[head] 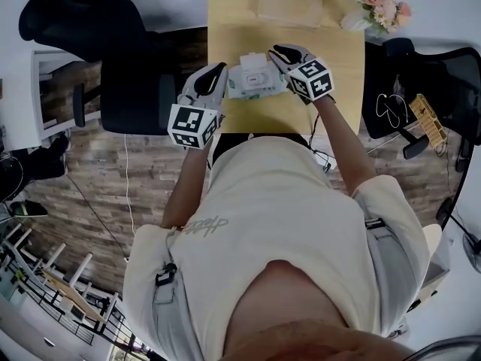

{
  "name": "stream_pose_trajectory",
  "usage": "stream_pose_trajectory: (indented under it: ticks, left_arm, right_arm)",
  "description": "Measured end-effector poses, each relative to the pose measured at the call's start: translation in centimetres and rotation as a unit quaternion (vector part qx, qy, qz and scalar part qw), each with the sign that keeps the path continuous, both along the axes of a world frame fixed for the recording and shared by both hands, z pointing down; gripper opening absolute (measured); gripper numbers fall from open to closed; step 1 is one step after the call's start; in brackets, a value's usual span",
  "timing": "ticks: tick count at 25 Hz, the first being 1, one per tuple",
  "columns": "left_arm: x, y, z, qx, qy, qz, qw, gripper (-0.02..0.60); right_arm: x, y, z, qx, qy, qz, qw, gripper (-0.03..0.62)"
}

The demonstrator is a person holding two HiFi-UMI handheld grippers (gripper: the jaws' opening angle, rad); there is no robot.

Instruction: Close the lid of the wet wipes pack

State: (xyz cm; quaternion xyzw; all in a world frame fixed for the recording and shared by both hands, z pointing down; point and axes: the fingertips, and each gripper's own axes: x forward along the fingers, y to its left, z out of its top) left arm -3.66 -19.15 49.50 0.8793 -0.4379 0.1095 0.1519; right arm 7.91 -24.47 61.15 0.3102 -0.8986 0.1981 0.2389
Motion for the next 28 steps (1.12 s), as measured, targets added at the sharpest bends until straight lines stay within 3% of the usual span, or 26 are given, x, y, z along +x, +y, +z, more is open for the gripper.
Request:
stream_pose_trajectory:
  ticks: [16,28]
  left_arm:
    - [-0.9,-1.4,2.3,-0.035,0.012,0.002,0.9993,0.017]
    - [-2.2,-2.3,3.9,-0.056,0.018,-0.005,0.9982,0.017]
  right_arm:
    - [-1.2,-1.8,10.8,-0.164,0.041,-0.036,0.985,0.060]
    - [-2.4,-1.3,13.0,-0.254,0.028,-0.093,0.962,0.058]
